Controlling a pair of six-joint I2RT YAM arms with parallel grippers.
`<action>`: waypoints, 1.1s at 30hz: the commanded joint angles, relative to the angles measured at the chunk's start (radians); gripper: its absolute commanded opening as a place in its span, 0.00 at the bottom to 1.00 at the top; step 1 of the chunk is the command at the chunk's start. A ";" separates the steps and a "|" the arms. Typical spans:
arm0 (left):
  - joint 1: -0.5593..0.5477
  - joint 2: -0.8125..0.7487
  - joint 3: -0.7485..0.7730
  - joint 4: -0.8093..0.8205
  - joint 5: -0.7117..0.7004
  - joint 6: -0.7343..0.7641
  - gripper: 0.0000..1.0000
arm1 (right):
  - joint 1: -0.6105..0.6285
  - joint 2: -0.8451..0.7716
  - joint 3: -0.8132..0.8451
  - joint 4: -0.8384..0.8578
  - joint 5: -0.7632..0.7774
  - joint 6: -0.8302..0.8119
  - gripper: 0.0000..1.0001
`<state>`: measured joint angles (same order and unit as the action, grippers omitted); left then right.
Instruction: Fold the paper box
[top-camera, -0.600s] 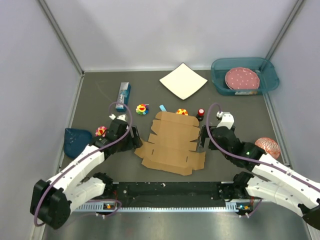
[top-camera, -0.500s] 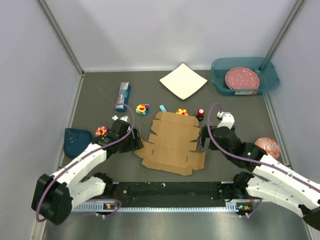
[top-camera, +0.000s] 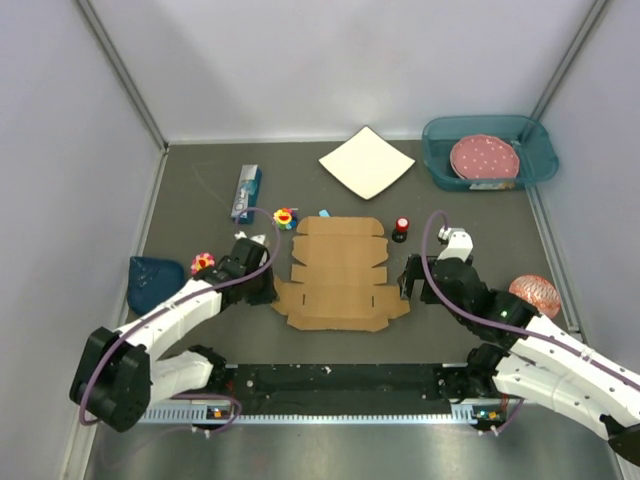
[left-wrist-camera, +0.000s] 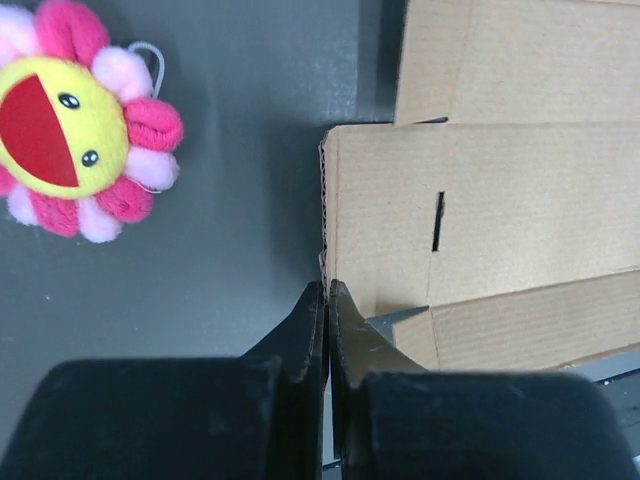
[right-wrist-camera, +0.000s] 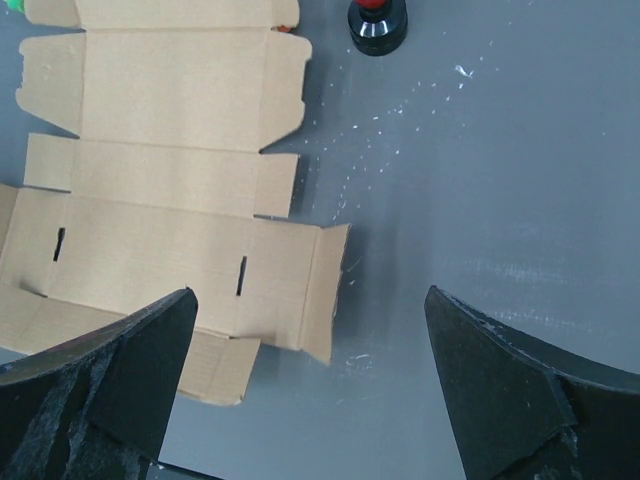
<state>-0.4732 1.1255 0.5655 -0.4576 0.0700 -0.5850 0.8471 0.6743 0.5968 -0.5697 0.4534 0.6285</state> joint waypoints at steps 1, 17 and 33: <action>-0.012 -0.058 0.074 -0.018 -0.022 0.053 0.00 | 0.004 -0.004 0.055 0.004 -0.013 -0.021 0.98; -0.044 -0.248 0.439 -0.070 0.266 0.342 0.00 | 0.004 -0.039 0.417 -0.082 -0.093 -0.182 0.96; -0.076 -0.225 0.760 -0.128 0.522 0.547 0.00 | 0.004 -0.143 0.601 -0.147 -0.079 -0.242 0.96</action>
<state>-0.5453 0.9337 1.2270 -0.6472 0.5037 -0.0780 0.8471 0.5495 1.1183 -0.7151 0.3805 0.4034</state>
